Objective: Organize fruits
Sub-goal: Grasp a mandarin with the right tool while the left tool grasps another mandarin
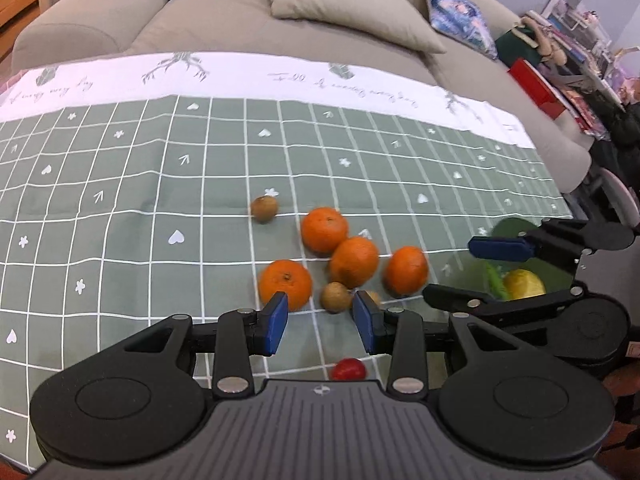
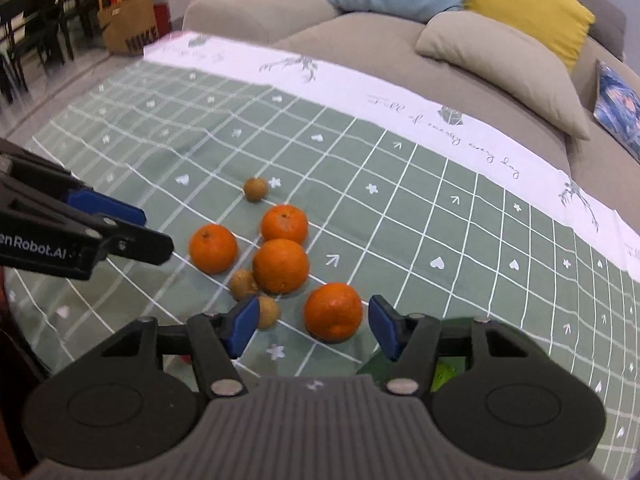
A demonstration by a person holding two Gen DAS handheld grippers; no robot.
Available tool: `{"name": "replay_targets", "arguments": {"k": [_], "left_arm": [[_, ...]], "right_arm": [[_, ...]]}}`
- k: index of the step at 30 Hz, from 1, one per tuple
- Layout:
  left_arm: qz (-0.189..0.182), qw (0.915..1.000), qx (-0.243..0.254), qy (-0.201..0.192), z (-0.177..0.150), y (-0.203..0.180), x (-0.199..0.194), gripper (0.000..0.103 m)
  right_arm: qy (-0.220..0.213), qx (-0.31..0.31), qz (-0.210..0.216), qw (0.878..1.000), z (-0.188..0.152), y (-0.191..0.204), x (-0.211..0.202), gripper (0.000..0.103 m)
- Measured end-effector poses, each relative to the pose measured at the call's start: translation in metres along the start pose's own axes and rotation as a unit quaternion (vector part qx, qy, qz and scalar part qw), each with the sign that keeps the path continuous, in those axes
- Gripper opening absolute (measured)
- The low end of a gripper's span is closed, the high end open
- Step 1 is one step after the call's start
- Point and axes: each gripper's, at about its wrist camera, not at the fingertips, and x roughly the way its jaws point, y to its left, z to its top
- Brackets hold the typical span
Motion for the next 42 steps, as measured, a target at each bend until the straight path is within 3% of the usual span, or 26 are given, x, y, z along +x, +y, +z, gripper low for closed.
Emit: {"name": "replay_targets", "arguments": {"k": [4, 19, 24, 28, 31, 42], "left_arm": [[0.005, 0.9998, -0.009, 0.019, 0.004, 0.01, 0.017, 0.052], [0.021, 0.9969, -0.027, 0.07, 0.018, 0.018, 0.065, 0.057], [0.025, 0.996, -0.032, 0.079, 0.021, 0.019, 0.073, 0.056], [0.03, 0.9955, -0.032, 0.084, 0.021, 0.019, 0.076, 0.054], [0.028, 0.9955, -0.036, 0.083, 0.021, 0.019, 0.077, 0.047], [0.031, 0.9971, -0.048, 0.05, 0.016, 0.02, 0.052, 0.046]], "right_arm": [[0.026, -0.017, 0.009, 0.999, 0.006, -0.005, 0.02, 0.056], [0.088, -0.035, 0.036, 0.995, 0.015, -0.02, 0.066, 0.054], [0.092, -0.035, 0.04, 0.994, 0.015, -0.021, 0.071, 0.052], [0.096, -0.04, 0.046, 0.994, 0.015, -0.019, 0.075, 0.042], [0.093, -0.037, 0.044, 0.994, 0.015, -0.019, 0.075, 0.041], [0.067, -0.015, 0.043, 0.997, 0.017, -0.017, 0.055, 0.039]]}}
